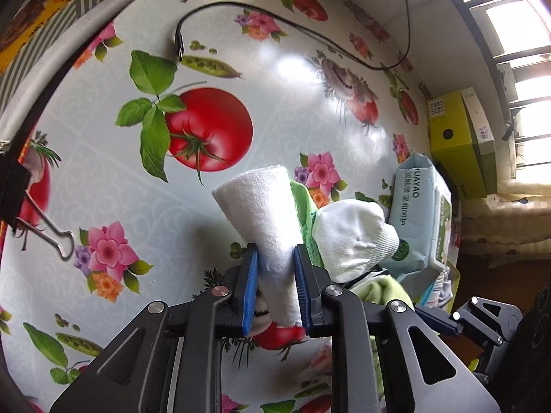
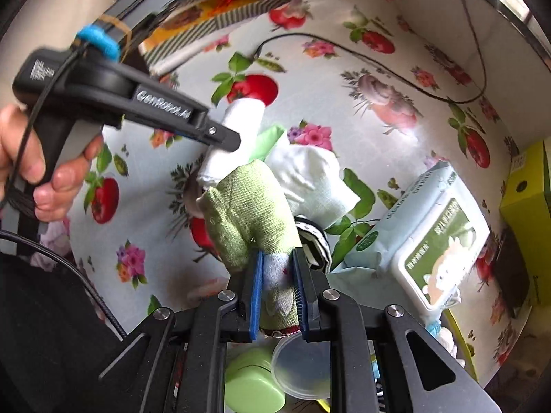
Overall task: Organize soft objects
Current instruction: 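Carry the white towel and green towel over the white tray with both grippers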
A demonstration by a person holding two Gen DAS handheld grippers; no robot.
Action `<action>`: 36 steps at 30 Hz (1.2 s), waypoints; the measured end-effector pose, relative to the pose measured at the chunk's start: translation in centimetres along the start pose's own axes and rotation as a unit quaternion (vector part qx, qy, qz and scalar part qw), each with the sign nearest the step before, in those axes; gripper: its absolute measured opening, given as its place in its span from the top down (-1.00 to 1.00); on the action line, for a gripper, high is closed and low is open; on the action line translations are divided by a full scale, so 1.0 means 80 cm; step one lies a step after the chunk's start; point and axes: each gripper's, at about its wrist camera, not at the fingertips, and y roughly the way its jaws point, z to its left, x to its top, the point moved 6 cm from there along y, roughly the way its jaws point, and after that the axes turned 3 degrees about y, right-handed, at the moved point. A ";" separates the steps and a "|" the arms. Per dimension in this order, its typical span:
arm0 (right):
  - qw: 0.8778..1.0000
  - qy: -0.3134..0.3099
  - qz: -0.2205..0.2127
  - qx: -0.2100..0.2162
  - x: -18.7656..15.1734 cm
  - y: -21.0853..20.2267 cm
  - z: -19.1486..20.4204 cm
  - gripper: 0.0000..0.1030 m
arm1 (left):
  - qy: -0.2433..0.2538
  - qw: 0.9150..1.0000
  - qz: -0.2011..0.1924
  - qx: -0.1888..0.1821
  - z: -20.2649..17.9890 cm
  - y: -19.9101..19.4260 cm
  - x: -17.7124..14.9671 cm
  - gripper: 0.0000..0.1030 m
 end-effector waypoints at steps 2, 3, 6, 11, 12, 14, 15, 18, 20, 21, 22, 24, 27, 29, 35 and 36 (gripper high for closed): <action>0.999 0.028 -0.017 0.005 0.003 -0.011 -0.007 0.69 | 0.007 1.000 -0.009 -0.003 -0.001 -0.012 0.001 0.59; 0.999 0.042 -0.024 0.009 0.004 -0.015 -0.010 0.69 | 0.012 1.000 -0.013 -0.003 -0.001 -0.018 0.001 0.59; 0.995 0.089 -0.049 0.022 0.004 -0.033 -0.019 0.69 | 0.027 0.999 -0.024 -0.008 -0.007 -0.034 -0.001 0.59; 0.982 0.168 -0.084 0.033 -0.002 -0.059 -0.035 0.69 | 0.061 0.998 -0.032 -0.014 -0.027 -0.053 -0.008 0.59; 0.979 0.180 -0.088 0.035 -0.005 -0.062 -0.037 0.69 | 0.069 0.997 -0.032 -0.014 -0.033 -0.056 -0.010 0.59; 0.972 0.208 -0.097 0.040 -0.011 -0.069 -0.044 0.69 | 0.090 0.995 -0.035 -0.013 -0.046 -0.062 -0.014 0.59; 0.970 0.218 -0.100 0.041 -0.014 -0.071 -0.047 0.69 | 0.099 0.994 -0.036 -0.013 -0.052 -0.064 -0.016 0.59; 0.963 0.242 -0.108 0.042 -0.026 -0.081 -0.052 0.69 | 0.127 0.991 -0.039 -0.008 -0.074 -0.070 -0.023 0.59; 0.958 0.258 -0.115 0.046 -0.036 -0.088 -0.055 0.69 | 0.145 0.989 -0.040 -0.004 -0.087 -0.071 -0.027 0.59; 0.956 0.264 -0.117 0.046 -0.040 -0.091 -0.056 0.69 | 0.153 0.987 -0.041 -0.002 -0.094 -0.072 -0.029 0.59; 0.954 0.270 -0.119 0.045 -0.044 -0.094 -0.058 0.69 | 0.161 0.986 -0.041 -0.001 -0.100 -0.073 -0.031 0.59; 0.950 0.283 -0.125 0.044 -0.054 -0.101 -0.062 0.69 | 0.176 0.984 -0.043 0.001 -0.113 -0.075 -0.035 0.59; 0.944 0.300 -0.131 0.042 -0.069 -0.110 -0.069 0.69 | 0.195 0.980 -0.043 0.007 -0.129 -0.074 -0.039 0.59; 0.940 0.312 -0.135 0.041 -0.080 -0.113 -0.074 0.69 | 0.205 0.978 -0.043 0.010 -0.137 -0.074 -0.042 0.59; 0.930 0.336 -0.145 0.041 -0.106 -0.122 -0.087 0.69 | 0.228 0.973 -0.039 0.019 -0.158 -0.070 -0.049 0.59; 0.929 0.338 -0.146 0.042 -0.109 -0.123 -0.088 0.69 | 0.232 0.972 -0.038 0.020 -0.161 -0.069 -0.050 0.59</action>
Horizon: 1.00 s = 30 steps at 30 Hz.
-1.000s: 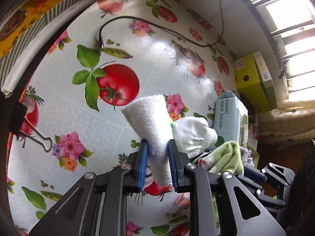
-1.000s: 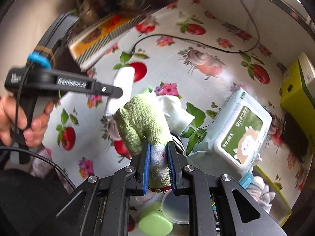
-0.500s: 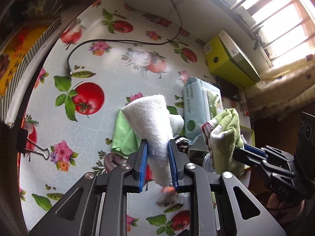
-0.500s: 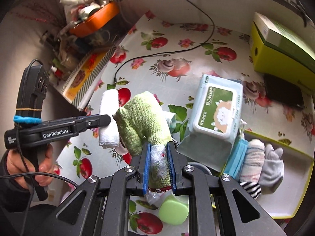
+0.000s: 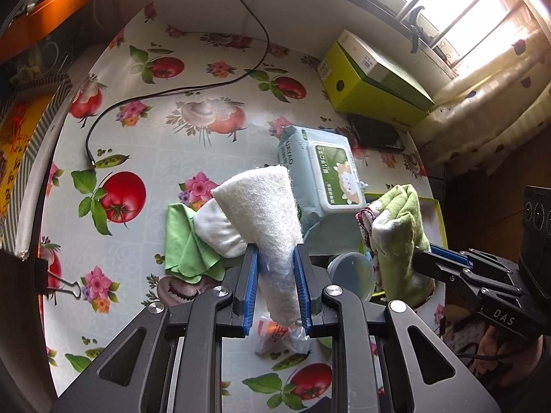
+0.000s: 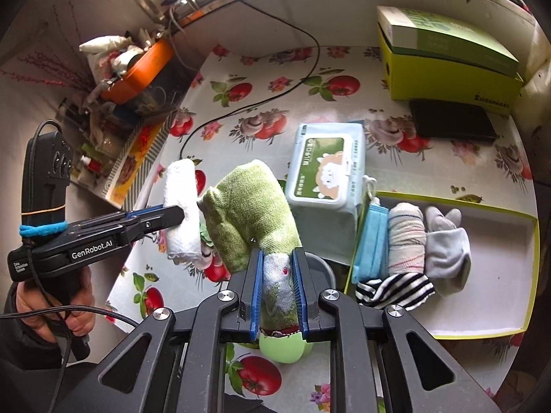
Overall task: Organize soft objects
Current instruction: 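Carry the white towel and green towel over the white tray with both grippers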
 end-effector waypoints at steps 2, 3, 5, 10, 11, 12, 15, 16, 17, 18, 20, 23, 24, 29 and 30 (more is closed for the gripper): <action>1.000 0.007 -0.003 0.000 -0.001 -0.003 -0.007 0.69 | 0.005 1.000 0.002 0.001 -0.005 0.002 0.001 0.59; 1.000 0.009 -0.004 -0.001 -0.002 -0.005 -0.009 0.69 | 0.007 1.000 0.003 0.001 -0.007 0.003 0.002 0.59; 1.000 0.015 -0.008 -0.002 -0.003 -0.009 -0.016 0.69 | 0.011 1.000 0.006 0.001 -0.012 0.005 0.002 0.59; 0.999 0.033 -0.015 -0.006 -0.005 -0.014 -0.034 0.69 | 0.022 1.000 0.013 -0.004 -0.028 0.012 0.003 0.59; 0.999 0.038 -0.016 -0.006 -0.007 -0.015 -0.039 0.69 | 0.023 1.000 0.014 -0.006 -0.031 0.013 0.004 0.59; 0.999 0.042 -0.017 -0.006 -0.007 -0.016 -0.042 0.69 | 0.026 0.999 0.017 -0.008 -0.035 0.015 0.004 0.59; 0.998 0.053 -0.021 -0.008 -0.010 -0.018 -0.054 0.69 | 0.036 0.999 0.020 -0.008 -0.046 0.019 0.006 0.59; 0.998 0.056 -0.022 -0.008 -0.011 -0.019 -0.057 0.69 | 0.039 0.999 0.022 -0.010 -0.051 0.021 0.007 0.59; 0.998 0.060 -0.023 -0.009 -0.012 -0.020 -0.062 0.69 | 0.043 0.999 0.023 -0.011 -0.055 0.023 0.007 0.59; 0.998 0.064 -0.024 -0.010 -0.013 -0.021 -0.066 0.69 | 0.046 0.999 0.024 -0.011 -0.058 0.024 0.008 0.59; 0.997 0.071 -0.026 -0.011 -0.015 -0.024 -0.073 0.69 | 0.053 0.998 0.028 -0.014 -0.067 0.029 0.010 0.59; 0.996 0.080 -0.029 -0.013 -0.017 -0.026 -0.083 0.69 | 0.063 0.997 0.033 -0.019 -0.080 0.037 0.012 0.59; 0.996 0.083 -0.030 -0.013 -0.017 -0.026 -0.085 0.69 | 0.066 0.997 0.034 -0.021 -0.084 0.039 0.013 0.59; 0.995 0.096 -0.038 -0.017 -0.020 -0.033 -0.100 0.69 | 0.086 0.995 0.042 -0.027 -0.107 0.048 0.015 0.59; 0.994 0.099 -0.040 -0.018 -0.021 -0.034 -0.104 0.69 | 0.089 0.995 0.043 -0.028 -0.111 0.049 0.016 0.59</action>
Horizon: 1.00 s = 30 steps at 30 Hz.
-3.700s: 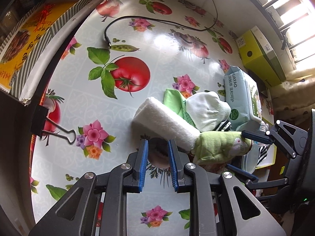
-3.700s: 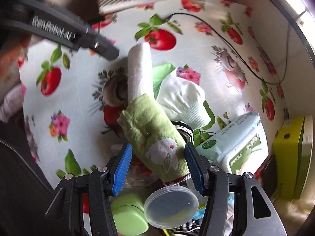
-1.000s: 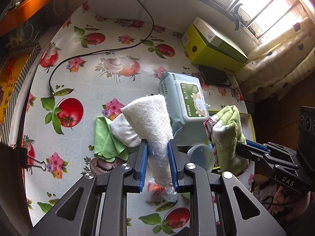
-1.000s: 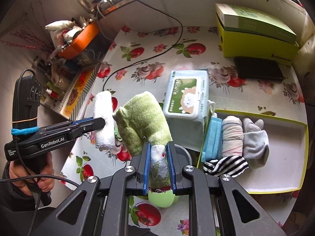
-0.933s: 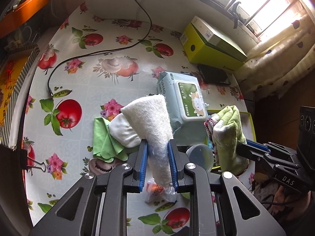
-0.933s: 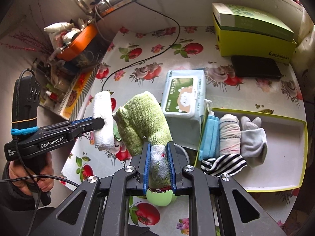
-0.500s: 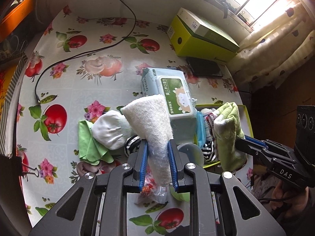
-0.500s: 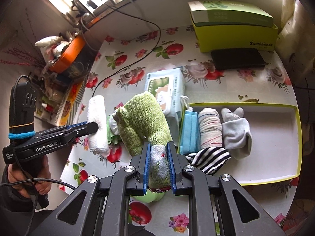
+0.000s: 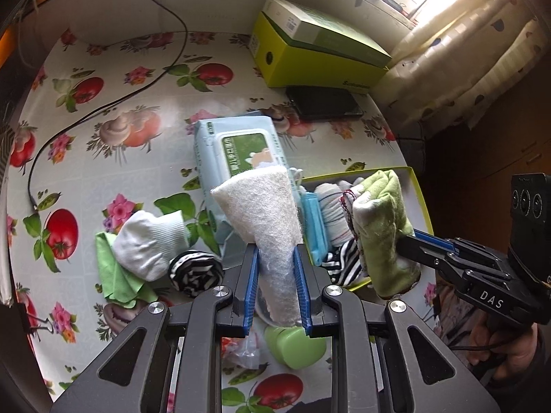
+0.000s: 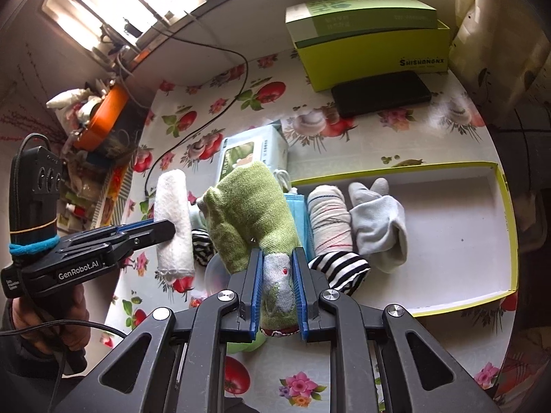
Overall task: Organize soft objects
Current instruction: 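Carry the white towel and green towel over the white tray with both grippers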
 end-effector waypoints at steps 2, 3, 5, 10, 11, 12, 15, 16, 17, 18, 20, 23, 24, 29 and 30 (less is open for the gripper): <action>1.000 0.006 -0.003 -0.002 0.000 -0.002 -0.007 0.69 | 0.008 1.000 0.003 -0.002 -0.008 0.003 0.003 0.59; 1.000 0.009 -0.004 -0.003 0.000 -0.003 -0.010 0.69 | 0.011 1.000 0.005 -0.003 -0.012 0.005 0.004 0.59; 1.000 0.015 -0.008 -0.005 0.000 -0.005 -0.016 0.69 | 0.019 1.000 0.008 -0.005 -0.022 0.010 0.007 0.59; 0.999 0.032 -0.015 -0.009 -0.001 -0.012 -0.036 0.69 | 0.037 0.999 0.017 -0.011 -0.046 0.021 0.011 0.58; 0.999 0.036 -0.016 -0.011 -0.001 -0.013 -0.041 0.69 | 0.040 0.999 0.019 -0.013 -0.050 0.023 0.012 0.58; 0.999 0.040 -0.018 -0.012 -0.001 -0.014 -0.046 0.69 | 0.043 0.999 0.021 -0.014 -0.055 0.025 0.012 0.58; 0.998 0.052 -0.023 -0.017 -0.002 -0.018 -0.061 0.69 | 0.054 0.998 0.026 -0.016 -0.068 0.032 0.015 0.58; 0.998 0.057 -0.025 -0.019 -0.002 -0.019 -0.068 0.69 | 0.057 0.998 0.027 -0.018 -0.072 0.033 0.016 0.58; 0.998 0.061 -0.026 -0.021 -0.001 -0.020 -0.072 0.69 | 0.060 0.998 0.029 -0.019 -0.075 0.035 0.017 0.58; 0.997 0.065 -0.027 -0.023 0.000 -0.020 -0.077 0.69 | 0.062 0.997 0.030 -0.019 -0.078 0.037 0.018 0.59; 0.996 0.074 -0.030 -0.027 0.000 -0.021 -0.089 0.69 | 0.066 0.997 0.032 -0.020 -0.084 0.041 0.020 0.58; 0.995 0.085 -0.034 -0.033 0.002 -0.023 -0.105 0.69 | 0.071 0.997 0.035 -0.020 -0.090 0.047 0.025 0.58; 0.995 0.089 -0.034 -0.035 0.003 -0.023 -0.110 0.69 | 0.072 0.997 0.036 -0.021 -0.092 0.049 0.026 0.58; 0.993 0.105 -0.033 -0.052 0.006 -0.019 -0.141 0.69 | 0.075 0.996 0.042 -0.024 -0.099 0.059 0.032 0.58; 0.992 0.108 -0.032 -0.055 0.007 -0.018 -0.148 0.69 | 0.075 0.996 0.043 -0.024 -0.100 0.061 0.034 0.58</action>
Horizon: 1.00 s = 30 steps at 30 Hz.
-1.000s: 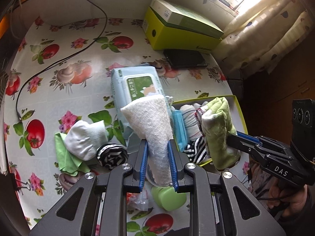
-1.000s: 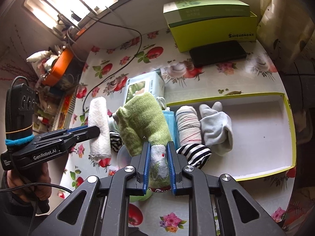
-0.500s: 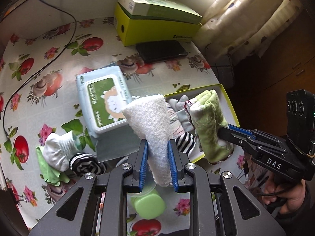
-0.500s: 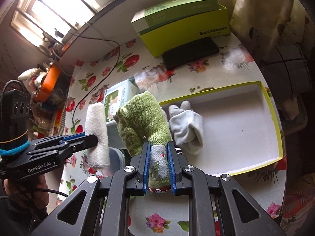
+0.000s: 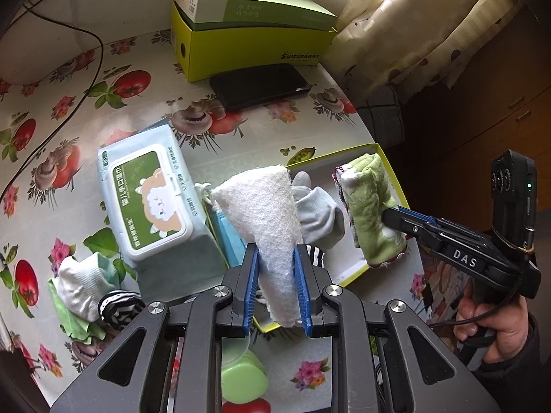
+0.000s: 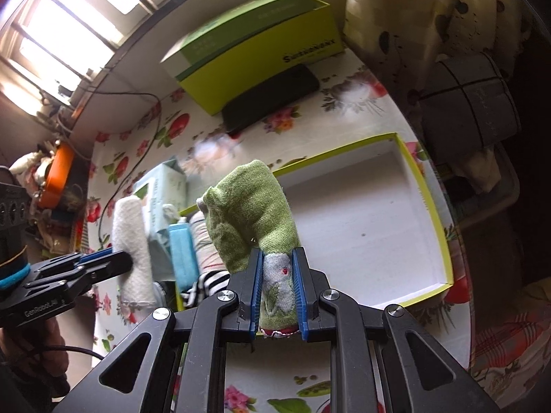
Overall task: Organize soft objects
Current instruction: 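Carry the white towel and green towel over the white tray with both grippers, then lower and release the green towel and white towel into the tray with both grippers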
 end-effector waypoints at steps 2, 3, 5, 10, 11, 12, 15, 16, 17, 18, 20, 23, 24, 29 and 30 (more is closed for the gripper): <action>1.000 0.006 0.000 -0.007 0.005 0.004 -0.012 0.69 | 0.001 1.000 0.003 -0.001 -0.002 0.005 0.004 0.58; 1.000 0.007 0.000 -0.011 0.007 0.006 -0.016 0.69 | 0.002 1.000 0.004 -0.002 -0.004 0.006 0.005 0.58; 1.000 0.008 0.000 -0.023 0.012 0.010 -0.026 0.69 | 0.004 1.000 0.006 -0.003 -0.006 0.010 0.008 0.58; 0.998 0.002 -0.005 -0.064 0.028 0.020 -0.050 0.69 | 0.009 1.000 0.011 -0.007 -0.014 0.019 0.015 0.58; 0.997 -0.002 -0.007 -0.079 0.033 0.023 -0.056 0.69 | 0.010 1.000 0.012 -0.007 -0.015 0.021 0.016 0.58; 0.996 -0.005 -0.007 -0.091 0.036 0.025 -0.061 0.69 | 0.011 1.000 0.013 -0.008 -0.017 0.023 0.017 0.58; 0.991 -0.019 -0.012 -0.133 0.046 0.030 -0.071 0.69 | 0.012 1.000 0.015 -0.009 -0.019 0.027 0.021 0.58; 0.989 -0.022 -0.014 -0.144 0.048 0.031 -0.074 0.69 | 0.012 1.000 0.016 -0.010 -0.019 0.029 0.022 0.58; 0.986 -0.027 -0.015 -0.161 0.051 0.032 -0.078 0.69 | 0.012 1.000 0.016 -0.011 -0.020 0.030 0.023 0.58; 0.985 -0.031 -0.016 -0.171 0.053 0.033 -0.080 0.69 | 0.013 1.000 0.017 -0.012 -0.020 0.031 0.024 0.58; 0.981 -0.036 -0.018 -0.191 0.054 0.036 -0.083 0.69 | 0.014 1.000 0.018 -0.013 -0.020 0.033 0.026 0.58; 0.975 -0.038 -0.025 -0.215 0.053 0.035 -0.086 0.69 | 0.016 1.000 0.020 -0.015 -0.021 0.037 0.028 0.58; 0.975 -0.035 -0.027 -0.218 0.053 0.034 -0.087 0.69 | 0.016 1.000 0.020 -0.015 -0.021 0.038 0.029 0.58; 0.972 -0.010 -0.037 -0.232 0.048 0.026 -0.096 0.69 | 0.020 0.999 0.023 -0.019 -0.024 0.041 0.031 0.58; 0.972 -0.006 -0.035 -0.232 0.048 0.026 -0.097 0.69 | 0.020 0.999 0.023 -0.019 -0.025 0.041 0.031 0.58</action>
